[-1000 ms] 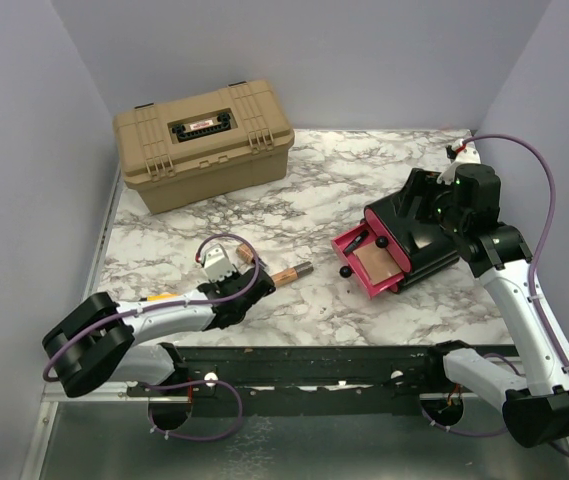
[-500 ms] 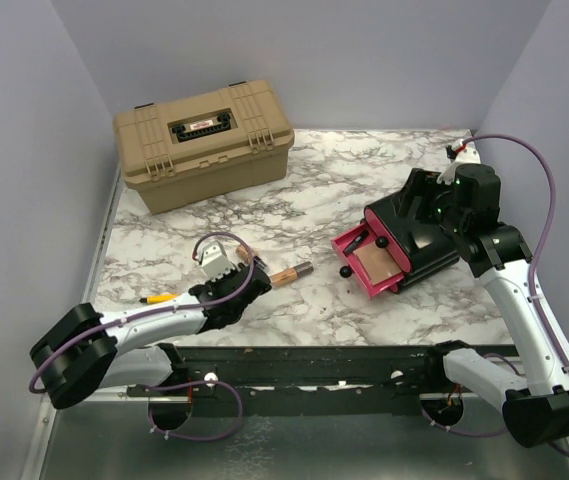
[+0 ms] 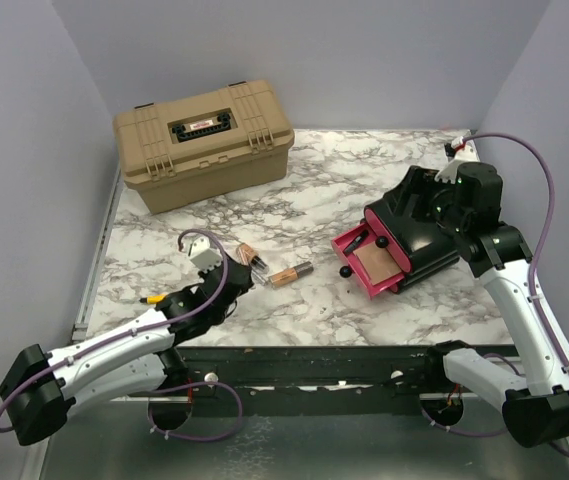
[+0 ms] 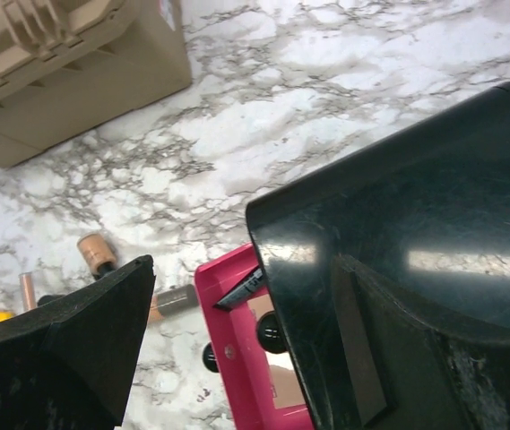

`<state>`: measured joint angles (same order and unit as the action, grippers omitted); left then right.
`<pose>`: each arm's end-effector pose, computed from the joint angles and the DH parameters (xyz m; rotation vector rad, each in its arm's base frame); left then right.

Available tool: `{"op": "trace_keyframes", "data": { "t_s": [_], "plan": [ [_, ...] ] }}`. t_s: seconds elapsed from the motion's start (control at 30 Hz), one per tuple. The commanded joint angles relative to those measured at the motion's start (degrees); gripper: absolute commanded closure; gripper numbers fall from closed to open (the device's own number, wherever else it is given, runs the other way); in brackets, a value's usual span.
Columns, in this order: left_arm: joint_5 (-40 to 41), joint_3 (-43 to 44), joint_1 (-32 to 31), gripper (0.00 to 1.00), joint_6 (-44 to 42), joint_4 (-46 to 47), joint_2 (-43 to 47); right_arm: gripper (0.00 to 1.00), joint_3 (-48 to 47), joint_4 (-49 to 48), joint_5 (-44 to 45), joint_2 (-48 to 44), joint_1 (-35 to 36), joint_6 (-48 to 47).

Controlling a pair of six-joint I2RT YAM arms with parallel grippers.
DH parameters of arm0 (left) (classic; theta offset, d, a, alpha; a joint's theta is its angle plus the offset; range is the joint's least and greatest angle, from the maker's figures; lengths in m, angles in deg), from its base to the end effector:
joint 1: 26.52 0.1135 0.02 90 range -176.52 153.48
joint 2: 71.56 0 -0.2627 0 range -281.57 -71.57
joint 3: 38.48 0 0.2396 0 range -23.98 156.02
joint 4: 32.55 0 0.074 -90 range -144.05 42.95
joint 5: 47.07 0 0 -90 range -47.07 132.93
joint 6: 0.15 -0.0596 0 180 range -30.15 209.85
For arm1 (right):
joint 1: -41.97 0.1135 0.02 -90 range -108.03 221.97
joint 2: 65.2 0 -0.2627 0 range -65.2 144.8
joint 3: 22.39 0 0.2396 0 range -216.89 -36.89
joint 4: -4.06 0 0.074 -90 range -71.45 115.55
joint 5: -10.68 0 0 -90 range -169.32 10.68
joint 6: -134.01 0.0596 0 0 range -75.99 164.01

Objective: Organize the makeup
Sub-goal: Pick up the makeup from the center of the board.

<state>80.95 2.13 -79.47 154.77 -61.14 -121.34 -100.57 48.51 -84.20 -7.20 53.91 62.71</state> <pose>0.1393 -0.1236 0.2018 -0.5676 2.0365 -0.5050 0.2213 0.0520 0.3641 0.0635 2.0174 0.4273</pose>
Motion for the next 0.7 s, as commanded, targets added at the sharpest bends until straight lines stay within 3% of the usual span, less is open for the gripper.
{"op": "trace_keyframes", "data": {
  "t_s": [0.0,0.3,0.67],
  "plan": [
    [-5.22,3.21,0.11,1.00,-8.67,5.72,1.42,0.15,-1.25,-3.57,-6.36,0.58,0.11,3.06],
    [-15.24,8.12,0.13,1.00,-15.34,13.71,-3.33,0.15,-1.76,-4.74,-11.42,0.55,0.18,6.61],
    [-19.38,5.18,0.10,1.00,-15.10,28.05,-0.86,0.15,0.23,-5.95,-17.82,-3.68,0.18,8.33]
  ]
}}
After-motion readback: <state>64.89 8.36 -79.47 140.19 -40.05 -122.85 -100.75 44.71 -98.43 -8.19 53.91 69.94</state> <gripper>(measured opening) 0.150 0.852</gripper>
